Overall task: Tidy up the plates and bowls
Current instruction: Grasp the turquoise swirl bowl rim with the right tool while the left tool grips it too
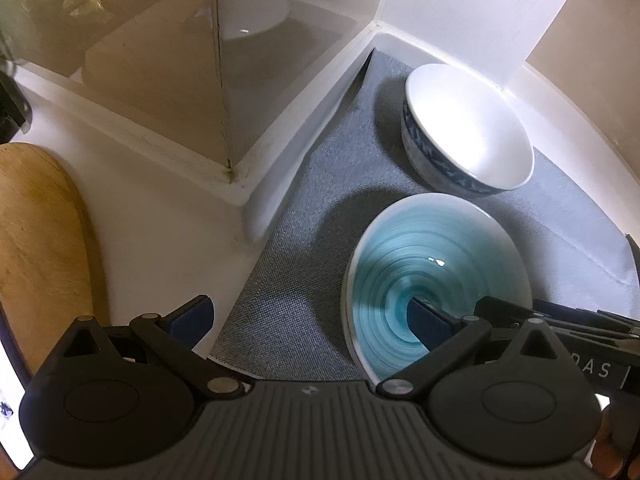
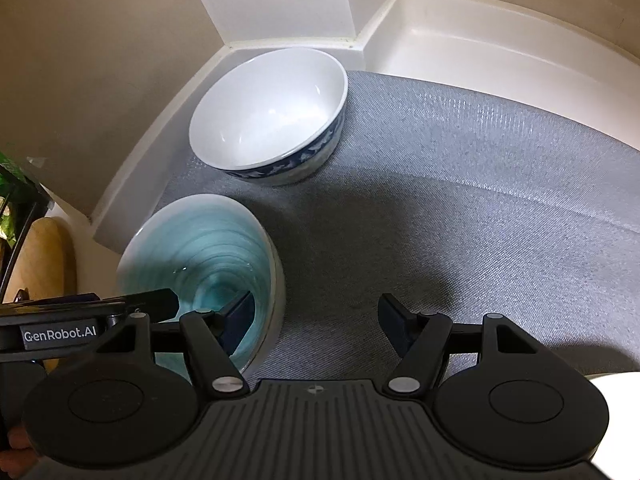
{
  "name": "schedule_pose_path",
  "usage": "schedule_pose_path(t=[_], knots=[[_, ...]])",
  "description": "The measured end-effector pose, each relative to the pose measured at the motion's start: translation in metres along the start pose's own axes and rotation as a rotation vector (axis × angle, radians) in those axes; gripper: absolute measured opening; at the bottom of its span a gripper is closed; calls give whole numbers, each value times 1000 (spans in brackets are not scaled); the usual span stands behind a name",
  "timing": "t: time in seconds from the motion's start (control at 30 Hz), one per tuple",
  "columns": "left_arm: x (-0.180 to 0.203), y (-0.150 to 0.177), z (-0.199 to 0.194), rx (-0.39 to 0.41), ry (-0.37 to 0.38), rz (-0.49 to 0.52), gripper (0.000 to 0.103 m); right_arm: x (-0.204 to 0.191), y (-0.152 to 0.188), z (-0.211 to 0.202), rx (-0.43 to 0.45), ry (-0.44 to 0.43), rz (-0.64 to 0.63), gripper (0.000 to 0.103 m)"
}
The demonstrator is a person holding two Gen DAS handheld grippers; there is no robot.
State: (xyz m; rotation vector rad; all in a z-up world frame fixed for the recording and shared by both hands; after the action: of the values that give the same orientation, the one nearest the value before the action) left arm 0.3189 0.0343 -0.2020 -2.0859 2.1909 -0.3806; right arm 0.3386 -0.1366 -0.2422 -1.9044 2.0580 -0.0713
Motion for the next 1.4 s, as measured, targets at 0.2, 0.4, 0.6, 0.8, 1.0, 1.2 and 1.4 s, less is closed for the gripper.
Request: schedule_pose_path(t=[0.2, 0.4, 0.6, 0.8, 1.0, 1.2, 1.4], knots=[[1, -1, 10, -19, -14, 0, 103, 3, -3, 7, -13, 18, -4, 71], [-3, -1, 20, -25, -54, 1, 103, 0, -6, 11, -4, 37, -39, 81], [-8, -5, 22, -10, -56, -10, 103, -1, -8, 14, 1, 52, -38, 86], [-10, -8, 20, -7, -56, -15, 103, 0, -11, 15, 8, 52, -38, 87], [-7, -7, 12, -10, -33, -30, 93, -13, -7, 11, 10, 24, -90, 43], [11, -7, -13, 59, -18, 66, 50, -27, -4, 12, -7, -35, -94, 23], [23, 3, -2, -16, 16, 84, 21, -26, -4, 10, -9, -34, -83, 18]])
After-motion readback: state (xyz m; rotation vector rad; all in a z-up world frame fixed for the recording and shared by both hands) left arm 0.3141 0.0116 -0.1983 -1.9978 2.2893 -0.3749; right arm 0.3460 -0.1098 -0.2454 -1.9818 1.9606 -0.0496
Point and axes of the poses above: each gripper's, at about its wrist camera, not at the fingertips, and z roughly the way its jaws point, x to its right, y to its underside, the point moved 10 cm from there along z, roughly the way its jaws point, and after that the axes turned 9 degrees about -x, right-handed, at the moved point
